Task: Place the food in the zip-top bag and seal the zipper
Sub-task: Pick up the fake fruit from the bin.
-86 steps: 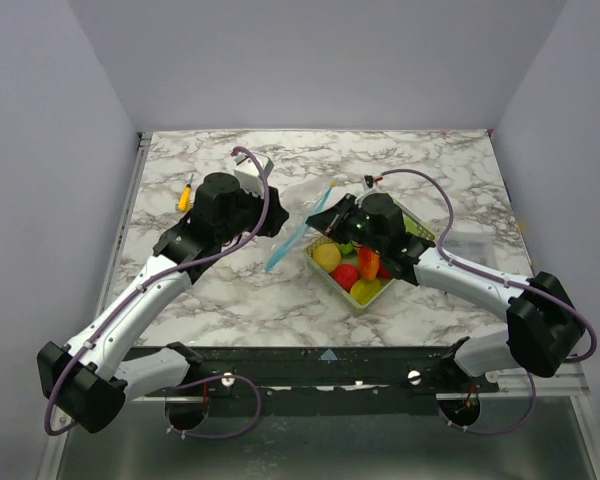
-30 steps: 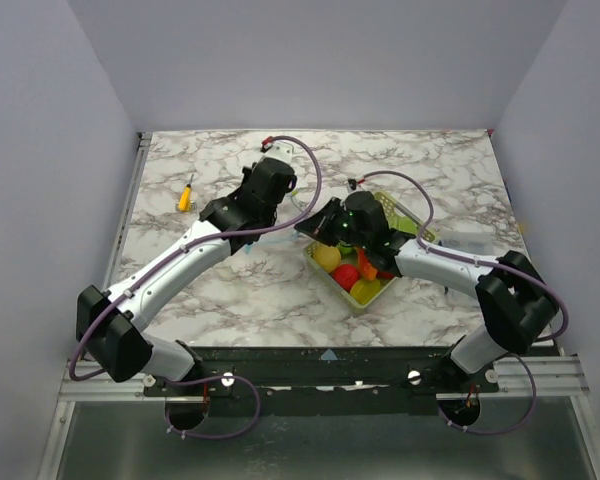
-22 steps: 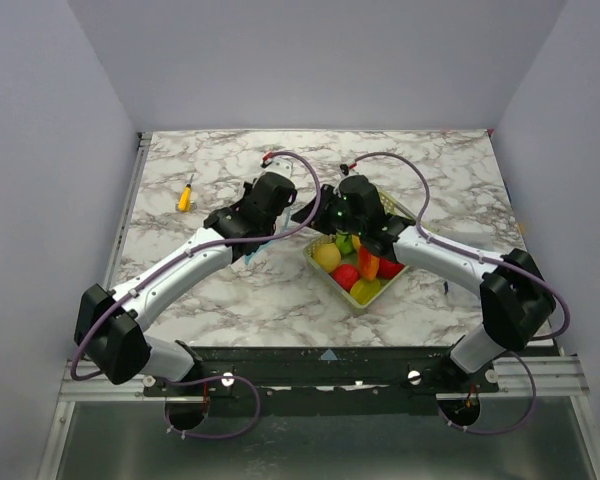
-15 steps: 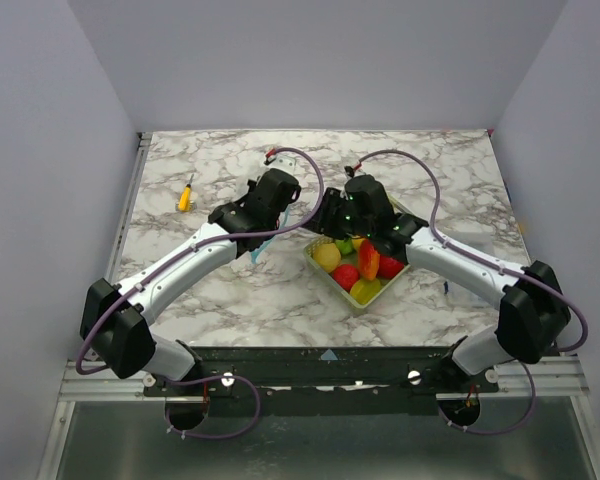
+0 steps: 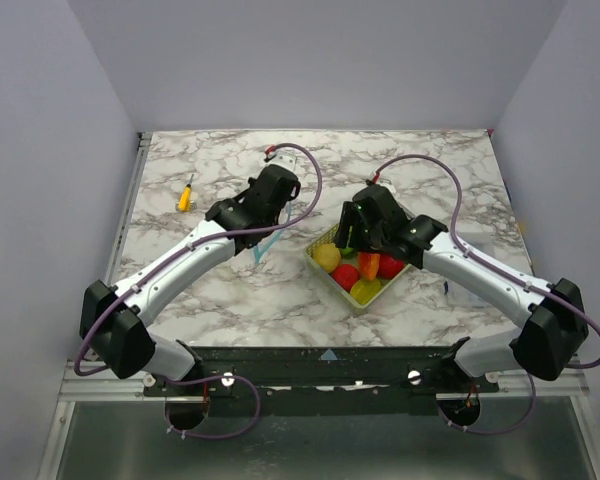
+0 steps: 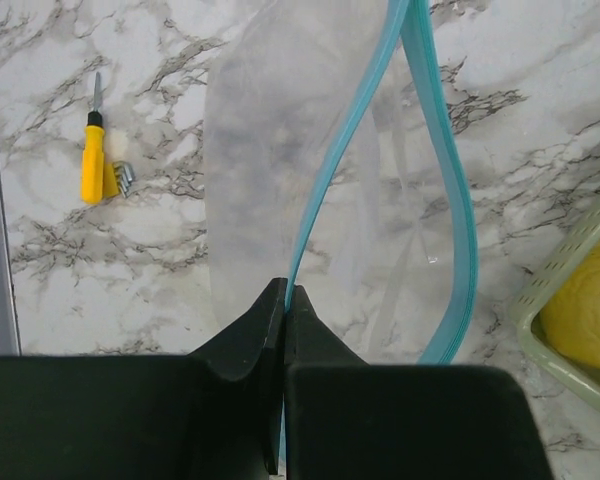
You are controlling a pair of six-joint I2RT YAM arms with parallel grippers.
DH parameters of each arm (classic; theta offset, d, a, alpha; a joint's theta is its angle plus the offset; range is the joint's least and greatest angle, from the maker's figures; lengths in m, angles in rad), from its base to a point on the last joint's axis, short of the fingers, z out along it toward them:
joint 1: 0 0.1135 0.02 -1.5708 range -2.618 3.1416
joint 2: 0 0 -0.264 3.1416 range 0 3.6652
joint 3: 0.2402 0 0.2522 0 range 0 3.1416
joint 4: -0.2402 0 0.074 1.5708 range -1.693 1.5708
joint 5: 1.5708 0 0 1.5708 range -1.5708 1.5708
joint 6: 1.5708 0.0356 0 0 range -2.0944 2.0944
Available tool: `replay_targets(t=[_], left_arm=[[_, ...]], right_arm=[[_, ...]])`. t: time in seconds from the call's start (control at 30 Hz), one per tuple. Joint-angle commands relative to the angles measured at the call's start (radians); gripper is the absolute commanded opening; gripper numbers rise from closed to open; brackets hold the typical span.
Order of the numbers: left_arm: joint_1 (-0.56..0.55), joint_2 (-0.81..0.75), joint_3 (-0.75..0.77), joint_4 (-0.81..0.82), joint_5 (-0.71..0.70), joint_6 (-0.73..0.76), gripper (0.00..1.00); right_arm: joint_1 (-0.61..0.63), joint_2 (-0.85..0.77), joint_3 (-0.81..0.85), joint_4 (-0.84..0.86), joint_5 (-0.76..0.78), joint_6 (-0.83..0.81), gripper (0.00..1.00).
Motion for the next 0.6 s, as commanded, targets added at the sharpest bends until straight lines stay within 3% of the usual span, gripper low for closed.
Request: replay_targets(t=[0.0,0.1,0.27,0.57], left_arm=[[0.006,-0.057,0.052,-0.051,0.049,-0.011,0.0],[0.011,-0.128,0.015,-0.034,0.051,0.038,0.0],[0.024,-0.265,-0.165,0.166,0.139,0.141,0.0],[0.026,-0.174,-0.154,0.177,0.145,0.081,0.0]], right_arm=[[0.007,-0.032,-0.031,-0.061,0.032,-0.036,0.72],[0.007,-0.036,-0.03,-0.091,0.067,-0.045,0.77],[0.006,-0.032,-0.029,-0.074,0.062,-0.064,0.8],[0.006,-0.038,-0.068,-0.052,0.127,-0.001,0.81]])
